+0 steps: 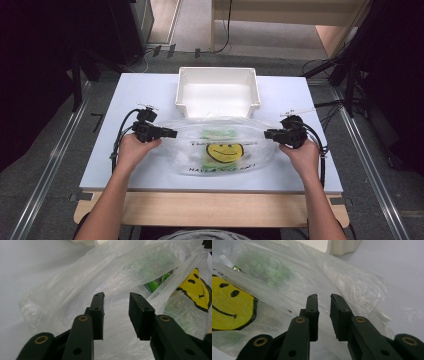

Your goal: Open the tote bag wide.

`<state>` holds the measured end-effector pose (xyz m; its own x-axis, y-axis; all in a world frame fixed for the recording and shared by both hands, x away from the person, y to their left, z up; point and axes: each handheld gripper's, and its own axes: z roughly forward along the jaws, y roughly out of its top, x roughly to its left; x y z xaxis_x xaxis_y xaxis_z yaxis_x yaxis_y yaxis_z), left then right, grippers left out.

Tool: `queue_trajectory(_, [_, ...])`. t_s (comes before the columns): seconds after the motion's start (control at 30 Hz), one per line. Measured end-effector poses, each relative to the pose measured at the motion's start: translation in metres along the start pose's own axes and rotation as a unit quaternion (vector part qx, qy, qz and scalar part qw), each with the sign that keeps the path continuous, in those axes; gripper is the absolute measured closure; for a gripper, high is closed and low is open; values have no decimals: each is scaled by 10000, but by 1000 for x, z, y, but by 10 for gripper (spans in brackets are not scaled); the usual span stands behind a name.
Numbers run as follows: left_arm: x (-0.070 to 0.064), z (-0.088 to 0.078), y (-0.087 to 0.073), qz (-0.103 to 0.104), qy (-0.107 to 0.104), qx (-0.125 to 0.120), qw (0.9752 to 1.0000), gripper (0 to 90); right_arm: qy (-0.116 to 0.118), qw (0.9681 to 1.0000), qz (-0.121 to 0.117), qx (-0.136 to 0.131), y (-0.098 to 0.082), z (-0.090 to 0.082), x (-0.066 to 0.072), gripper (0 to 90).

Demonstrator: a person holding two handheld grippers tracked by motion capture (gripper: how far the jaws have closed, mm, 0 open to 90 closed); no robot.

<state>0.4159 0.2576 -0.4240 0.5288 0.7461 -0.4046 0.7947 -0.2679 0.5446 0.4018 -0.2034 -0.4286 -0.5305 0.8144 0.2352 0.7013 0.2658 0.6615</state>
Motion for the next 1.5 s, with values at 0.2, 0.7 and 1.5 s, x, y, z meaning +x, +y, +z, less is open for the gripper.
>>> queue_trajectory(0.2, [-10, 2, 5, 131, -37, 71, 9999, 612, 118, 9998, -90, -111, 6, -4, 7, 733])
queue_trajectory(0.7, [-37, 23, 26, 465, -53, 194, 9987, 900, 544, 9980, -300, 86, 38, 25, 38, 900])
queue_trajectory(1.5, [-57, 49, 8, 621, -248, 604, 9959, 900, 942, 9924, -582, 535, 51, 67, 74, 900])
